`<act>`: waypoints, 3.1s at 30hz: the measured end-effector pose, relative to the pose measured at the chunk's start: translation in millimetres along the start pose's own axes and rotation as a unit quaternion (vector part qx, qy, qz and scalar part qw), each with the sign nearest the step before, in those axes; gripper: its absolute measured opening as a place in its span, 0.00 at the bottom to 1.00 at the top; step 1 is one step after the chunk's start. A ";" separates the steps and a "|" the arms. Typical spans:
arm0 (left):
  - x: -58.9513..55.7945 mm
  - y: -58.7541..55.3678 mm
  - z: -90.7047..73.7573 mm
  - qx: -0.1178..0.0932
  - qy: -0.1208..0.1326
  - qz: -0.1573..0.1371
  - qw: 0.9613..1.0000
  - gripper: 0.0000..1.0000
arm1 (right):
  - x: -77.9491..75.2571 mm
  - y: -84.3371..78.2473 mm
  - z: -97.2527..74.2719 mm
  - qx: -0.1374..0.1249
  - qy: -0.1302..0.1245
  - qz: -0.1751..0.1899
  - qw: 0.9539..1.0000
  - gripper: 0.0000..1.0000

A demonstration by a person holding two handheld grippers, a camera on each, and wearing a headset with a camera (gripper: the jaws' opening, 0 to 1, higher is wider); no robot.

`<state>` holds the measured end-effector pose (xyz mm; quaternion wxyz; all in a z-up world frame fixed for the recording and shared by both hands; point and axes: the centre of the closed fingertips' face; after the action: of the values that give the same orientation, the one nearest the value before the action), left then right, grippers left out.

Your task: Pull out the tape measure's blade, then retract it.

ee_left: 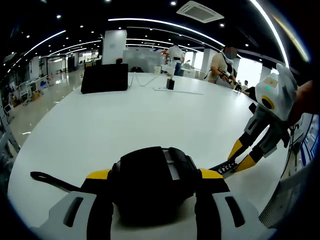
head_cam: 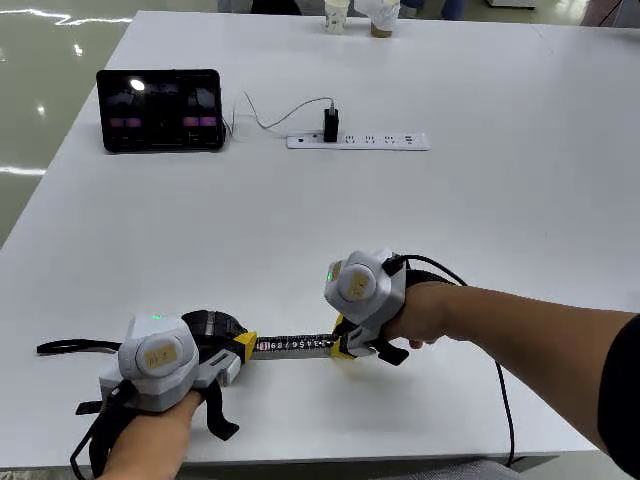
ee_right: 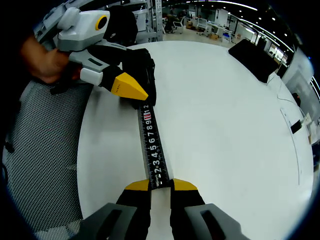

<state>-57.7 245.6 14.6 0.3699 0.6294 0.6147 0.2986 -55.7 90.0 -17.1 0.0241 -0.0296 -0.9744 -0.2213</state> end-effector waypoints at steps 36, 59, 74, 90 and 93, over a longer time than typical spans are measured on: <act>-0.2 -0.2 0.6 0.003 0.000 0.008 1.000 0.62 | 2.8 10.9 7.2 -0.006 0.001 -0.002 1.000 0.11; -0.5 -1.1 0.0 0.005 0.000 0.008 1.000 0.61 | 4.9 18.8 10.4 -0.012 0.005 0.003 1.000 0.11; -0.9 -1.0 -0.3 0.004 -0.001 0.005 1.000 0.61 | 5.2 23.8 12.3 -0.017 0.007 0.003 1.000 0.11; -0.9 -0.8 -0.3 0.004 -0.002 0.005 1.000 0.62 | 5.1 28.8 16.2 -0.020 0.005 0.006 1.000 0.11; -0.7 -1.0 -0.3 0.004 -0.002 0.005 1.000 0.62 | 5.2 30.4 17.1 -0.022 0.005 0.005 1.000 0.11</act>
<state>-58.5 244.9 14.0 0.3671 0.6348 0.6117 0.2968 -59.3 125.0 -19.1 0.0290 -0.0338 -0.9691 -0.2425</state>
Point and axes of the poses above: the centre of the closed fingertips' face, and the gripper's own axes: z roughly forward along the fingers, x roughly to its left, y roughly out of its top, and after that the axes turned 2 degrees about z, right-handed
